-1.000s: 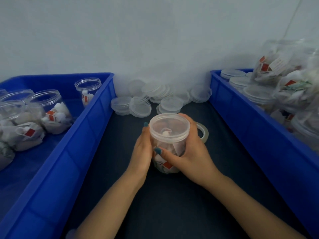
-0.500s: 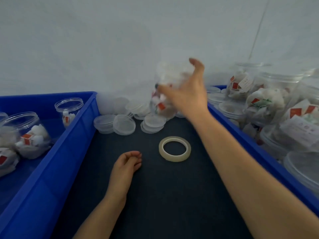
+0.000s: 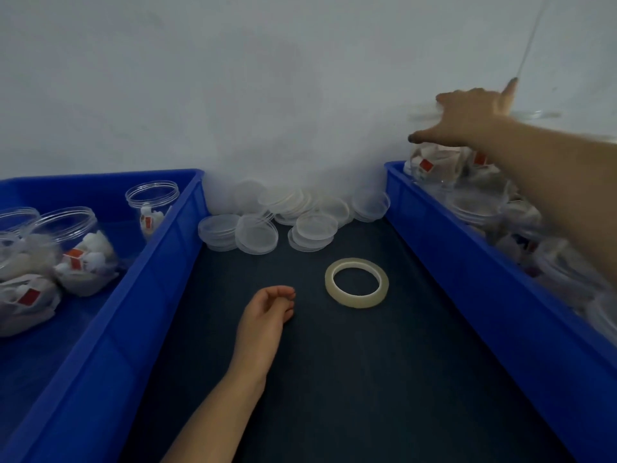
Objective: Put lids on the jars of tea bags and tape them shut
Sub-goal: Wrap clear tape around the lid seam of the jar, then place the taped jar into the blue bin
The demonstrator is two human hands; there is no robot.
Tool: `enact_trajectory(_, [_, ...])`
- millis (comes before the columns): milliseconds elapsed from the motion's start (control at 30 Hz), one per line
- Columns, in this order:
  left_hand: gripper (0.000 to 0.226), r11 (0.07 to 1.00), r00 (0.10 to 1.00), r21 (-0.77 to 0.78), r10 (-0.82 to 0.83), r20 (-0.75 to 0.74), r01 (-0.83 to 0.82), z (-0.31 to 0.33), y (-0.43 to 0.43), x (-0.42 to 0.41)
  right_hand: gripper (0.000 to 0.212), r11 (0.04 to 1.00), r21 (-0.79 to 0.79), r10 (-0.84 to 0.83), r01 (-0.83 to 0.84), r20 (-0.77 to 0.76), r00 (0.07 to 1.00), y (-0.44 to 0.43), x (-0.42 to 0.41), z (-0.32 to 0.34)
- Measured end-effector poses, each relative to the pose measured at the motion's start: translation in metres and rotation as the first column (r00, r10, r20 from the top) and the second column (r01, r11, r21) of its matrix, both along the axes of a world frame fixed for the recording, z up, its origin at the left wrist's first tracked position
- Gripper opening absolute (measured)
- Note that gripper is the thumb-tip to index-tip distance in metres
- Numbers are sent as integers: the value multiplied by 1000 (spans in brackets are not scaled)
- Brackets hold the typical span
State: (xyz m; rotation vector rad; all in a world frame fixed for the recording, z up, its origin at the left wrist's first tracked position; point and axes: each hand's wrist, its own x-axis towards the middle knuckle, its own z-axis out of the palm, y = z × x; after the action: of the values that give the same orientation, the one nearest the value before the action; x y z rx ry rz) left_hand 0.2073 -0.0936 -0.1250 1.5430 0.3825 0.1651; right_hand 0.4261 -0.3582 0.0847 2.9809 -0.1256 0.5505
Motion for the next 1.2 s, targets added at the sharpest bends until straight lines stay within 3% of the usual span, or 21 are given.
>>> enact_trajectory(233, [20, 1000, 1000, 9, -8, 7, 8, -4, 1, 2, 82, 967, -218, -134, 131, 1, 991, -6, 4, -4])
enact_trajectory(400, [21, 1000, 1000, 21, -18, 5, 18, -4, -1, 1, 79, 958, -286, 27, -17, 30, 999, -12, 15, -5])
enact_trajectory(533, [20, 999, 1000, 37, -23, -3, 23, -4, -1, 1, 66, 934, -356, 0, 15, 40, 999, -17, 23, -11])
enact_trajectory(867, [19, 996, 1000, 83, -22, -5, 23, -3, -2, 0, 92, 952, -299, -66, 60, -10, 998, -5, 19, -9])
enact_trajectory(967, [18, 996, 1000, 84, -14, 3, 13, -1, -3, 0, 95, 945, -323, 48, -48, -10, 999, 32, 2, -15])
enact_trajectory(1067, [19, 996, 995, 47, 68, 74, -72, 3, -3, -2, 87, 903, -321, 284, -284, -48, 958, 88, -27, -32])
enact_trajectory(1200, [20, 980, 976, 54, 182, 123, -190, 5, 5, -3, 72, 698, -254, 674, -670, -83, 734, 180, -85, -57])
